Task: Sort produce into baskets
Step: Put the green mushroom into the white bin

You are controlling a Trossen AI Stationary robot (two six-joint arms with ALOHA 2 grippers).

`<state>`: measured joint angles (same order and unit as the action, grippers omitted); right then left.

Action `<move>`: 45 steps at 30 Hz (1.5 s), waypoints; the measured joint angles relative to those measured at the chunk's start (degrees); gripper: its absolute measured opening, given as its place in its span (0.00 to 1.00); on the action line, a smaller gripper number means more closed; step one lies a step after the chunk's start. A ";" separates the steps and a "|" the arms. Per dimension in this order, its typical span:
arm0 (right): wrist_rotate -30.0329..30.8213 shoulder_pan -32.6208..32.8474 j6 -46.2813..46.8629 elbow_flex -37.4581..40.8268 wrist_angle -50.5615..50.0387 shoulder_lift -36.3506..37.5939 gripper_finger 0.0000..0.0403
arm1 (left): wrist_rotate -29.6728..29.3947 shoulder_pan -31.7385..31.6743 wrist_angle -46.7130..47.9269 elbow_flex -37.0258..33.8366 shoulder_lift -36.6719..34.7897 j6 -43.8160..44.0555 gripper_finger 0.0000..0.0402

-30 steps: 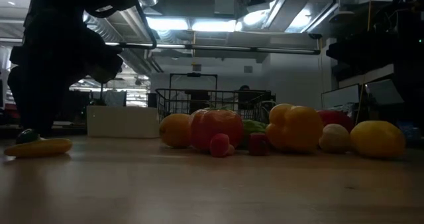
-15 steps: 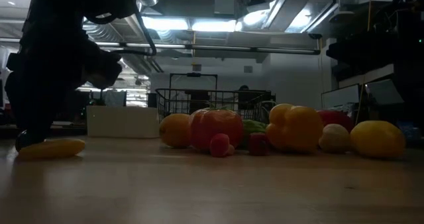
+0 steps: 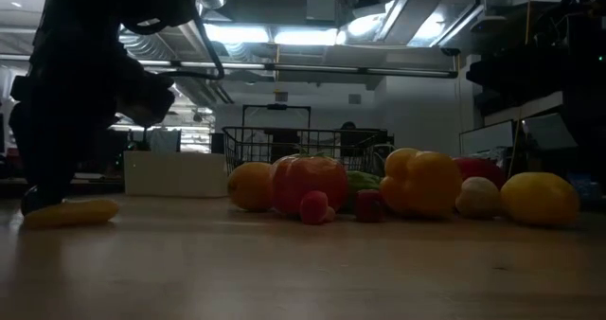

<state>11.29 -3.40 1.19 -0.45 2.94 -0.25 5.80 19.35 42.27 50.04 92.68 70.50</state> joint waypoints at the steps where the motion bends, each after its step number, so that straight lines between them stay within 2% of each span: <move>1: 0.00 0.00 0.00 0.02 0.00 0.00 0.34 | 0.00 0.00 0.01 0.00 -0.06 -0.18 0.25; 8: 0.00 0.00 0.00 0.02 0.02 0.00 0.34 | -0.18 -2.02 -0.02 0.61 -2.97 -2.55 0.27; 16: 0.02 0.00 0.00 0.01 0.00 0.00 0.34 | -5.32 -10.46 0.89 0.63 -12.30 -9.32 0.27; 22: 0.02 0.00 0.00 0.02 0.00 0.00 0.34 | -10.28 -21.70 0.83 0.63 -20.07 -18.45 0.27; 28: 0.02 0.00 0.00 0.00 0.00 0.02 0.34 | -10.84 -36.69 0.53 0.63 -24.52 -27.78 0.27; 36: 0.02 0.00 0.00 0.02 0.00 0.02 0.34 | -10.84 -55.43 -3.42 0.63 -24.19 -39.42 0.27; 40: 0.02 0.00 0.00 0.02 0.00 0.02 0.34 | -10.84 -61.59 -9.45 0.63 -23.09 -43.26 0.27; 45: 0.02 0.00 -0.01 0.01 0.02 0.01 0.34 | -10.84 -66.07 -15.00 0.66 -19.14 -45.72 0.27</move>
<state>11.31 -3.40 1.18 -0.43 2.96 -0.24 -5.04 -46.71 27.28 50.70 73.54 24.78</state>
